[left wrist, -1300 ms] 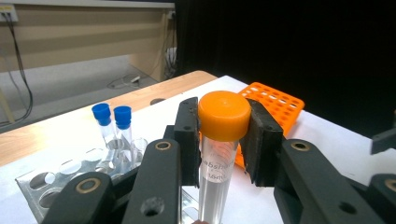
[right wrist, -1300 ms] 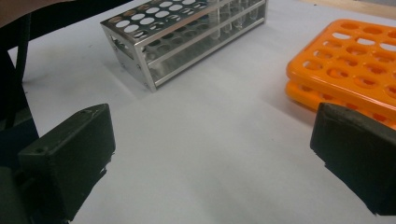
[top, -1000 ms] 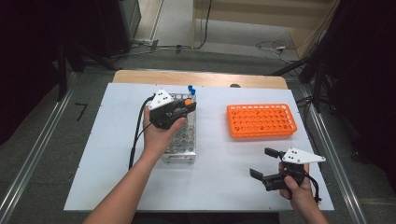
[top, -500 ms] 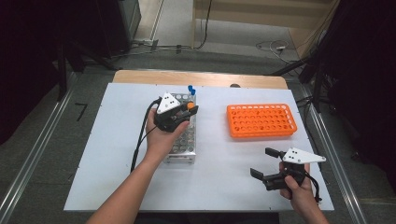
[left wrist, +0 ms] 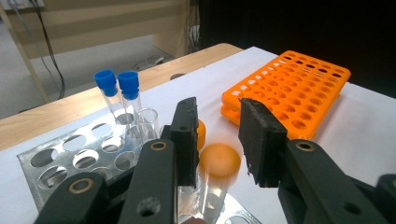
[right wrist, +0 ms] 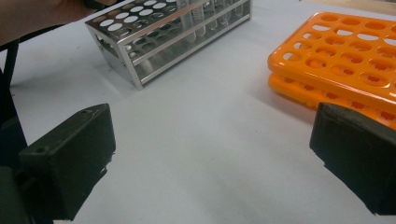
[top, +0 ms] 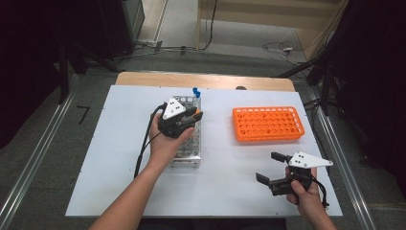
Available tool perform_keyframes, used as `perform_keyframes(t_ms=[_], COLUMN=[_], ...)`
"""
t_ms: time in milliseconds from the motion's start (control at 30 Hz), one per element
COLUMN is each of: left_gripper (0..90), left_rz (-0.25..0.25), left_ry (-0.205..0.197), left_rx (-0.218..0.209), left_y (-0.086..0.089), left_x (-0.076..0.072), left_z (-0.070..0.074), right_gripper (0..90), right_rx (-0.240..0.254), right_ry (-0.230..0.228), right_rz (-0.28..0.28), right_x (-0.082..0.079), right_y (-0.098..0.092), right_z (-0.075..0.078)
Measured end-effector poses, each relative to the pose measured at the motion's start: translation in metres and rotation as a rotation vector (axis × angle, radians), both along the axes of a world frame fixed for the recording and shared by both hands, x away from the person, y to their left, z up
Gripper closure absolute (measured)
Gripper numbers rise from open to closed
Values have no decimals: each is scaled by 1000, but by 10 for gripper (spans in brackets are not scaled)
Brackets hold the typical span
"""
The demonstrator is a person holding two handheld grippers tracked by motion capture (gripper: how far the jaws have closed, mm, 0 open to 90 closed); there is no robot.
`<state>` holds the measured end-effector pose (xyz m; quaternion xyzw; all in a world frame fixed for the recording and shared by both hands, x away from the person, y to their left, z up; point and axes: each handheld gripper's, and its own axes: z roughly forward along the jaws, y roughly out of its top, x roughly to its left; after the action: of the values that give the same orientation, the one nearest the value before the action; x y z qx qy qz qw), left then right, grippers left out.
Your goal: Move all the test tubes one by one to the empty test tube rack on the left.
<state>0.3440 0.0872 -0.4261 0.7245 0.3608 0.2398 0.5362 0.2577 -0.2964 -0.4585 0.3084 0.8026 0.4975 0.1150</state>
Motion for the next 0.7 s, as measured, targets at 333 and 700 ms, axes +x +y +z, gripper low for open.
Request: perform_keyframes(t_ms=[333,700], left_gripper=[570,78], left_rz=[-23,-97], left_ry=[8,9], left_rx=[-39,-120], left_y=[4,13], left_x=[-3,-24], left_z=[4,18], right_gripper=[0,0], right_rx=[6,3], right_ry=[-6,-11], right_rz=[-3,-15], right_x=[0,2], right_y=[-1,-3], right_z=[0,0])
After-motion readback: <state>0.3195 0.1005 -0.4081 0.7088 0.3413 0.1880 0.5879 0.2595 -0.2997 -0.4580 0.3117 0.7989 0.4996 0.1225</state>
